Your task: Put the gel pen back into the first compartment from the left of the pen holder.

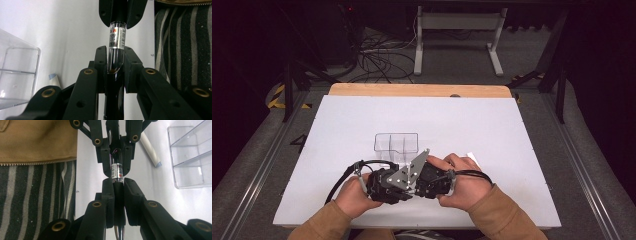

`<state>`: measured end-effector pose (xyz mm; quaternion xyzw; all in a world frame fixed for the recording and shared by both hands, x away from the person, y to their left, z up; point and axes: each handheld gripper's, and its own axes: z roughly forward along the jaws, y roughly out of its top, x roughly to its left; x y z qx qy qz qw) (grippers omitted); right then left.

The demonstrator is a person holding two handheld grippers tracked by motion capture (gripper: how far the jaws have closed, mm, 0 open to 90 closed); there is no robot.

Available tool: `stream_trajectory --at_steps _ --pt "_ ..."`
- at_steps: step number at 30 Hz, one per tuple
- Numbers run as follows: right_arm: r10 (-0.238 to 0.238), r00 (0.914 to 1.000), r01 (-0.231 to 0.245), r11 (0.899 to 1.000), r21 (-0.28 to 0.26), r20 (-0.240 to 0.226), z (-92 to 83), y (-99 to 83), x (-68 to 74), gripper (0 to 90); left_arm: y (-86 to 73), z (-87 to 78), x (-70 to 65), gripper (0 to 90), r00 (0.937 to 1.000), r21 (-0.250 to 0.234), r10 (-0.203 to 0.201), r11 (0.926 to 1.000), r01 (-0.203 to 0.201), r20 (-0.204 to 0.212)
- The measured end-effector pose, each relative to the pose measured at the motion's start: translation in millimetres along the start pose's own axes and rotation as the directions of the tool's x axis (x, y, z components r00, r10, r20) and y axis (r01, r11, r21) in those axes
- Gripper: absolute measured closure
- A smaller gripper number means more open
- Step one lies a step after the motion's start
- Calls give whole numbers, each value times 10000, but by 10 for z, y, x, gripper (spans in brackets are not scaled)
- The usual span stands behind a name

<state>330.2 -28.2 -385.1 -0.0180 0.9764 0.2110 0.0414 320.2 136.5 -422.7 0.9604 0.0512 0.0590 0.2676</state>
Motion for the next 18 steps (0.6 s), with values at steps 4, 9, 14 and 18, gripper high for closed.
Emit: stream_trajectory --at_steps 4,9,14,18 --pt "3 10000 -3 10000 15 -26 5 1 -1 799 2 15 -9 771 10000 116 31 9999 -31 -44" --pt "17 10000 -17 9998 -219 -7 7 -11 -21 783 -7 -7 -1 773 10000 -27 63 10000 -63 -2" --pt "390 9981 -324 9903 -1350 468 -74 -69 -55 634 -24 -53 21 774 9999 -257 140 9996 -140 -38" --pt "902 9923 -654 9632 -2608 843 -188 -144 -43 541 -51 -98 60 774 9999 -484 -18 9988 12 -130"
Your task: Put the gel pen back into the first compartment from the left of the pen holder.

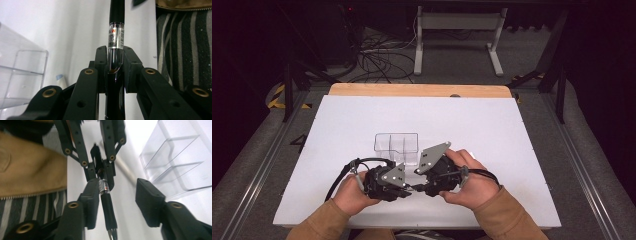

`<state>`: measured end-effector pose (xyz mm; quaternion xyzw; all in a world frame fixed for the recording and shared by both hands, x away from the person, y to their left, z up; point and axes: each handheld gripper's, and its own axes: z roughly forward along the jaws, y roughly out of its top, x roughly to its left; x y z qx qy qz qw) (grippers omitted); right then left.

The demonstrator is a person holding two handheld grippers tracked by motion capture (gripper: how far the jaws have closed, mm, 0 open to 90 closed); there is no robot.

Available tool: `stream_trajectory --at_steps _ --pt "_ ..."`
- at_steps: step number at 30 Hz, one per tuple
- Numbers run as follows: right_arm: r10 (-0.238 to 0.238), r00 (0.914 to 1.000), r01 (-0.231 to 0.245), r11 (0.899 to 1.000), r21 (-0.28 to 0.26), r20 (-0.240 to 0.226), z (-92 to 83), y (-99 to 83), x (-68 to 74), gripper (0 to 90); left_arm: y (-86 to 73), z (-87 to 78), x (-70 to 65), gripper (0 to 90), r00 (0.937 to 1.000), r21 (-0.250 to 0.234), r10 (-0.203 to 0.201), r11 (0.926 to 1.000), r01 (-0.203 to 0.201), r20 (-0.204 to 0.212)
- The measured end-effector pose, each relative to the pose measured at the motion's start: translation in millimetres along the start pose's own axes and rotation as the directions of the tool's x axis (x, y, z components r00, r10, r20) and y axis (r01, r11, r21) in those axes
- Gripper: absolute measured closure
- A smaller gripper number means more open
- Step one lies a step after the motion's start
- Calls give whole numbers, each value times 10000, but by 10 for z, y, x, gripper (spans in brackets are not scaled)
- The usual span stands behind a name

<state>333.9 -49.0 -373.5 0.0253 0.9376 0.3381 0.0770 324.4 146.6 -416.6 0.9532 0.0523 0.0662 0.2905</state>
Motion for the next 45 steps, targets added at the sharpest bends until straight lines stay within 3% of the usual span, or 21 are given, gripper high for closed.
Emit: stream_trajectory --at_steps 1,4,7,9,13,17,19,22,24,26,28,31,34,40,42,43,45 --pt "-88 9999 91 9995 -291 108 -28 -14 -8 524 -7 -9 16 774 10000 -106 -41 9999 41 -18" --pt "335 9984 -287 9944 -1013 455 -99 -52 -3 448 -29 -62 58 774 9995 -394 -268 9989 262 -139" --pt "827 9926 -636 9776 -2005 888 -181 -90 9 394 -51 -124 99 774 9987 -820 -453 9957 434 -218" --pt "973 9899 -702 9685 -2389 1035 -240 -110 12 392 -67 -152 126 774 9978 -1062 -591 9928 555 -310" --pt "1419 9801 -893 9395 -3308 1385 -359 -176 28 337 -109 -240 181 774 9942 -1648 -927 9829 826 -544" --pt "1914 9686 -1145 9101 -3982 1589 -432 -284 36 324 -155 -335 239 774 9892 -2284 -1303 9671 1119 -669" --pt "2223 9620 -1341 8907 -4344 1588 -455 -354 40 324 -178 -371 266 774 9859 -2578 -1510 9577 1278 -723" --pt "2535 9538 -1493 8658 -4777 1614 -465 -436 43 324 -211 -415 310 774 9809 -3062 -1784 9406 1469 -773" --pt "2667 9493 -1535 8555 -4945 1666 -461 -484 36 323 -230 -441 346 774 9775 -3387 -1971 9271 1608 -754" --pt "2822 9454 -1641 8445 -5098 1631 -453 -524 28 323 -247 -461 384 774 9720 -3734 -2255 9090 1853 -667" --pt "2895 9431 -1678 8390 -5175 1635 -439 -550 20 323 -263 -477 419 774 9672 -3998 -2453 8946 1994 -665" --pt "2925 9428 -1710 8361 -5213 1600 -418 -558 12 322 -299 -508 497 773 9573 -4575 -2834 8597 2272 -572" --pt "2933 9431 -1721 8338 -5245 1568 -400 -563 6 322 -326 -534 559 773 9474 -4958 -3153 8322 2483 -547" --pt "3004 9410 -1775 8302 -5285 1559 -372 -584 -12 322 -362 -522 675 772 9335 -5376 -3493 8040 2541 -811" --pt "2995 9410 -1752 8295 -5303 1577 -362 -588 -13 323 -366 -512 702 772 9269 -5609 -3660 7860 2601 -832" --pt "3002 9408 -1753 8281 -5325 1572 -358 -590 -14 322 -366 -511 713 772 9264 -5659 -3664 7834 2571 -864" --pt "2992 9407 -1733 8287 -5322 1596 -351 -592 -14 322 -363 -502 738 772 9222 -5856 -3770 7681 2591 -864"
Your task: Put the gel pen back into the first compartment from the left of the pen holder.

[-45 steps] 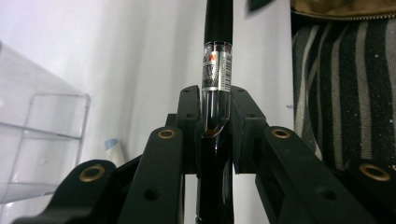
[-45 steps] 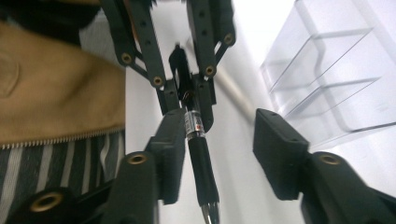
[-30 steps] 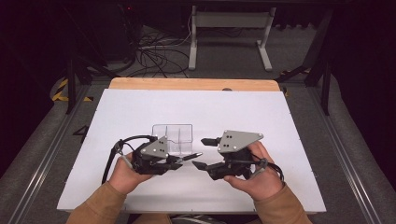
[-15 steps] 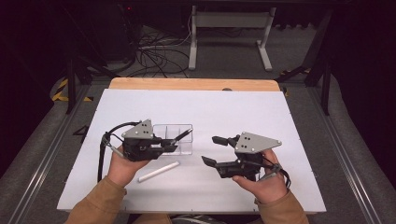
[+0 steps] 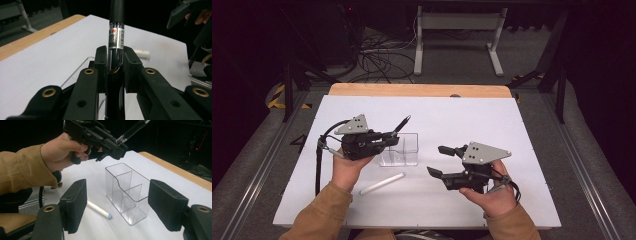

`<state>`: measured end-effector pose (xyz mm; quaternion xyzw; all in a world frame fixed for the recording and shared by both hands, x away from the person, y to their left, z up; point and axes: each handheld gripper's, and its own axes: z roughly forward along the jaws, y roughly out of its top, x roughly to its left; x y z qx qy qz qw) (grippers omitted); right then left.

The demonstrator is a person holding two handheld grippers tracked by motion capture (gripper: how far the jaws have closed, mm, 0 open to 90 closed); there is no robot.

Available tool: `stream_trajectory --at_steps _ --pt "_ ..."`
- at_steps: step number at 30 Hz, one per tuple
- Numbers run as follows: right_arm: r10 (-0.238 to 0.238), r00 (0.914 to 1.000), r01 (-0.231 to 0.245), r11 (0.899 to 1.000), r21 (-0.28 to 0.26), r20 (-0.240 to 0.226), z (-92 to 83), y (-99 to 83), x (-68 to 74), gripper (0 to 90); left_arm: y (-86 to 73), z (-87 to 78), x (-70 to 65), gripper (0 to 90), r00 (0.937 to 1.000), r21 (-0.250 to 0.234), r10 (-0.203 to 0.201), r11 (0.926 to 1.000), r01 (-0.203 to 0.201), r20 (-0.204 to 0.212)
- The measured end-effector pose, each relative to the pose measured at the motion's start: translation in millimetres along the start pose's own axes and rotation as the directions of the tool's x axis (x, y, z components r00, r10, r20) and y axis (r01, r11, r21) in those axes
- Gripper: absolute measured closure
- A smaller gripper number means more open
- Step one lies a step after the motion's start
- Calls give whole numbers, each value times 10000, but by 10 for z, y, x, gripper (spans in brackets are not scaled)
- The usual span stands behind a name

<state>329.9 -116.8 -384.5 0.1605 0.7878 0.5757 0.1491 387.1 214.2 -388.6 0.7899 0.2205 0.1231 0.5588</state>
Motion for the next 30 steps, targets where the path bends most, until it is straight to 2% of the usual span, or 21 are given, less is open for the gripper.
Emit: stream_trajectory --at_steps 3,8,13,15,20,26,30 --pt "-4 10000 4 10000 4 -24 9 -8 5 322 7 32 29 772 9999 -126 57 9999 -59 -146" --pt "38 10000 -38 10000 -57 -35 9 -13 0 322 17 64 91 772 9993 -454 -147 9989 132 -336" --pt "86 10000 -86 9999 -92 -12 6 -20 -14 322 5 100 171 772 9981 -518 -267 9984 239 -554" --pt "125 9999 -125 9999 -93 -37 12 -23 -14 323 15 118 207 772 9963 -459 -187 9988 149 -841" --pt "126 9999 -127 9999 -116 -76 11 -25 -11 323 -21 168 283 772 9961 -421 -455 9982 423 -761" --pt "129 9998 -130 9999 -62 -127 18 -33 -14 323 -61 206 310 771 9961 -356 -371 9988 343 -797" --pt "129 9998 -130 9999 -65 -169 17 -32 -8 323 -105 215 341 771 9967 -426 -452 9982 425 -669"
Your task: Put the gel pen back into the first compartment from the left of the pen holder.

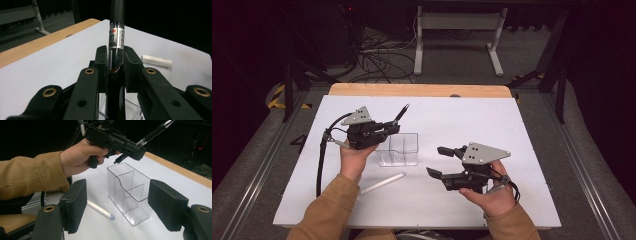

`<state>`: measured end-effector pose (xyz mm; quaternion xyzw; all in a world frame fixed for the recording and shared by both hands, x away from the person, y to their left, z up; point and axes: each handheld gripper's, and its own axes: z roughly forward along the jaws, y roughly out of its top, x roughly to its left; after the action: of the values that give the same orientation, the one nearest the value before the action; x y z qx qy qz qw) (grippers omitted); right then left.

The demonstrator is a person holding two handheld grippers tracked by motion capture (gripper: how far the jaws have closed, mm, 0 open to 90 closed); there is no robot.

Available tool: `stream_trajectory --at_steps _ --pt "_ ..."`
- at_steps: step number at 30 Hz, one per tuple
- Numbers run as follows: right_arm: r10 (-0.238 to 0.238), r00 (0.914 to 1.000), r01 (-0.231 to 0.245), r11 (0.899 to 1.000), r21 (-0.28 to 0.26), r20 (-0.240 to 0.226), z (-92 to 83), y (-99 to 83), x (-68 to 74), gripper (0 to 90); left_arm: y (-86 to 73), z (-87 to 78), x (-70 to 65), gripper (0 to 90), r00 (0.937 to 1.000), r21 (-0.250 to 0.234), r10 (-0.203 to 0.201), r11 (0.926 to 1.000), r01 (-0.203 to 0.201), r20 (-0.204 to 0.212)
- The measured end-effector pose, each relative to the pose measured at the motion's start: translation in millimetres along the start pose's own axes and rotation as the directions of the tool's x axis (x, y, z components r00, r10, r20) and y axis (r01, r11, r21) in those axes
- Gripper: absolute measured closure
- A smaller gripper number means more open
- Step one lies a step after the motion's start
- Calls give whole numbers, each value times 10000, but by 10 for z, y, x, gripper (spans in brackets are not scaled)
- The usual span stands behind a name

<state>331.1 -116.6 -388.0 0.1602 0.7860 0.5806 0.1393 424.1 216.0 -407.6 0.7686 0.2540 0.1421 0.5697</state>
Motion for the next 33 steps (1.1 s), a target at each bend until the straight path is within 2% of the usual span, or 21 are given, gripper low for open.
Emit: stream_trajectory --at_steps 6,15,25,30,33 --pt "9 10000 -9 10000 25 -66 5 -4 5 323 -81 11 34 770 9999 11 -134 9999 134 103" --pt "14 9999 -14 10000 21 -127 8 -6 12 321 -162 13 30 770 9999 256 -137 9996 138 -18" --pt "17 9999 -17 10000 14 -164 6 -7 12 319 -200 -9 20 768 9999 470 -57 9989 61 -94" --pt "10 9999 -10 10000 20 -164 5 -7 12 319 -208 -18 13 768 9998 501 -165 9986 170 -100" --pt "1 9999 -1 10000 13 -144 3 -7 11 313 -204 -14 2 767 9999 583 -33 9983 41 -145"
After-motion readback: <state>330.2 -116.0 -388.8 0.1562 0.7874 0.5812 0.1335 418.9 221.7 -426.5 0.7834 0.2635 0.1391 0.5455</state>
